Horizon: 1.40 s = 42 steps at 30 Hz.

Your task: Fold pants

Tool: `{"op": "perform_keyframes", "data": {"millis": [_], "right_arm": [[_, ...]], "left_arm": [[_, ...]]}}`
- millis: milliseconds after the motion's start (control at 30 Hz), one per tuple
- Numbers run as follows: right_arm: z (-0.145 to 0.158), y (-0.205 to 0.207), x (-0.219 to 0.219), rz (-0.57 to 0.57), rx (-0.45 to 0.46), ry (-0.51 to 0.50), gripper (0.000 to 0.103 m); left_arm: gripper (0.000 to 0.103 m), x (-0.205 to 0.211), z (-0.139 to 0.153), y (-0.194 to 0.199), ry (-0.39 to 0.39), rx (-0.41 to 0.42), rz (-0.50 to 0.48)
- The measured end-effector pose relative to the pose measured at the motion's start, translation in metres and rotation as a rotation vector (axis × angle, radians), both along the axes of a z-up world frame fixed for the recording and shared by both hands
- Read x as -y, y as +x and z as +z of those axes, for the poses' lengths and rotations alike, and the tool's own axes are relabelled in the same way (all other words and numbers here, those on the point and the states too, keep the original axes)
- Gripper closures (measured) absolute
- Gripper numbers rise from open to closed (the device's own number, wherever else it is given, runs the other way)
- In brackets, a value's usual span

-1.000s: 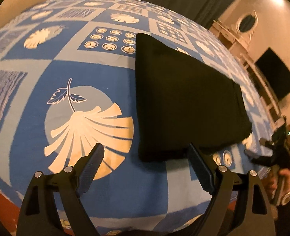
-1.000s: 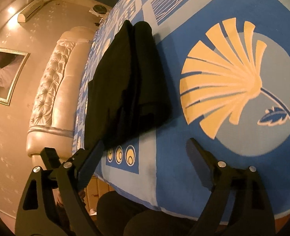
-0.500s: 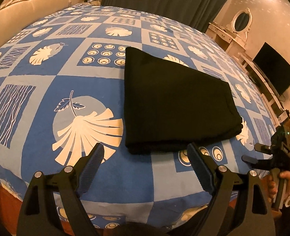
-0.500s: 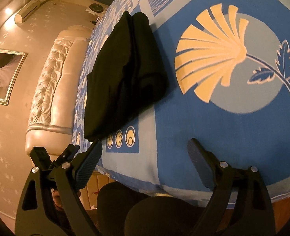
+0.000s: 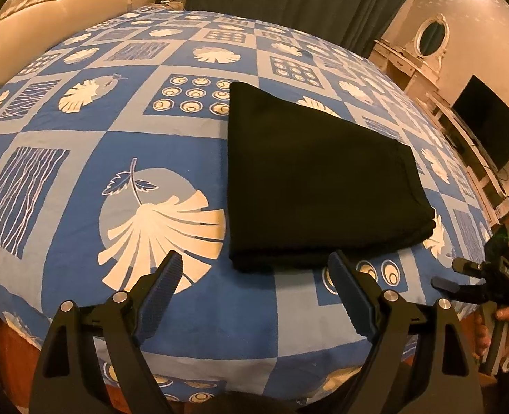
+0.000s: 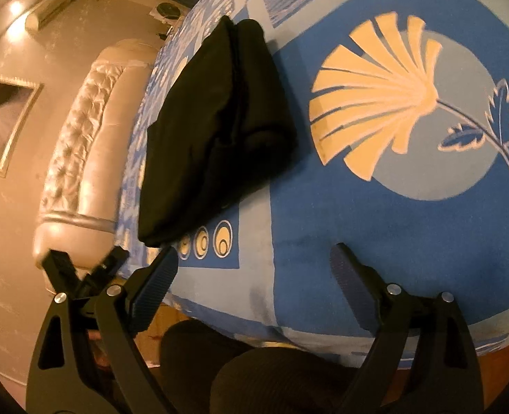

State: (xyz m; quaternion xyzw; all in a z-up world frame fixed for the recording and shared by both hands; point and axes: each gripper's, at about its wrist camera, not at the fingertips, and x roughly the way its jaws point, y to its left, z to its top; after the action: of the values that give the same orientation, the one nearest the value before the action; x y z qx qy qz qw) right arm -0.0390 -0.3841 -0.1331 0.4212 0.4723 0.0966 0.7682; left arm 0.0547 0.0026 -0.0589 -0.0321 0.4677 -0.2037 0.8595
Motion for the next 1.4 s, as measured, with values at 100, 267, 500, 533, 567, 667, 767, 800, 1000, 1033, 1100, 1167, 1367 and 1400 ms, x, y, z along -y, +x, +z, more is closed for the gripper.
{"op": "perform_keyframes", "data": {"millis": [100,267,500,533,567,667,767,800,1000,1033,1100,1167,1367,1400], "right_arm": [[0.009,0.003,-0.013,0.039,0.015,-0.119,0.013],[0.017,0.005,-0.027,0.068,0.030,-0.264,0.013],[0.037,0.001,-0.044,0.048,0.089,-0.467,0.013],[0.040,0.000,-0.047,0.044,0.106,-0.502,0.013],[0.043,-0.002,-0.051,0.043,0.123,-0.531,0.013],[0.052,-0.003,-0.060,0.050,0.155,-0.598,0.013],[0.057,-0.004,-0.069,0.062,0.190,-0.636,0.013],[0.059,-0.004,-0.072,0.063,0.199,-0.642,0.013],[0.061,-0.006,-0.074,0.057,0.218,-0.658,0.013],[0.061,-0.006,-0.074,0.056,0.220,-0.660,0.013],[0.061,-0.007,-0.075,0.058,0.217,-0.661,0.013],[0.060,-0.007,-0.076,0.059,0.215,-0.662,0.013],[0.058,-0.006,-0.071,0.053,0.206,-0.656,0.013],[0.057,-0.006,-0.071,0.052,0.205,-0.655,0.013]], "left_arm": [[0.018,0.003,0.000,-0.001,0.037,0.015,0.012],[0.018,0.012,0.003,-0.007,0.103,0.051,0.007],[0.018,0.018,0.005,-0.022,0.077,0.060,0.103],[0.018,0.019,0.005,-0.026,0.065,0.067,0.125],[0.018,0.019,0.005,-0.029,0.061,0.083,0.141],[0.018,0.026,-0.004,-0.037,0.160,0.113,0.163],[0.018,0.025,-0.008,-0.031,0.200,0.077,0.184],[0.018,0.022,-0.007,-0.029,0.191,0.084,0.202],[0.018,0.013,0.000,-0.027,0.156,0.105,0.237],[0.018,0.015,0.000,-0.027,0.156,0.106,0.233],[0.018,0.020,0.000,-0.029,0.162,0.113,0.217],[0.018,0.025,0.001,-0.032,0.178,0.129,0.198],[0.018,0.039,0.006,-0.040,0.217,0.192,0.142],[0.018,0.040,0.007,-0.040,0.217,0.195,0.138]]}}
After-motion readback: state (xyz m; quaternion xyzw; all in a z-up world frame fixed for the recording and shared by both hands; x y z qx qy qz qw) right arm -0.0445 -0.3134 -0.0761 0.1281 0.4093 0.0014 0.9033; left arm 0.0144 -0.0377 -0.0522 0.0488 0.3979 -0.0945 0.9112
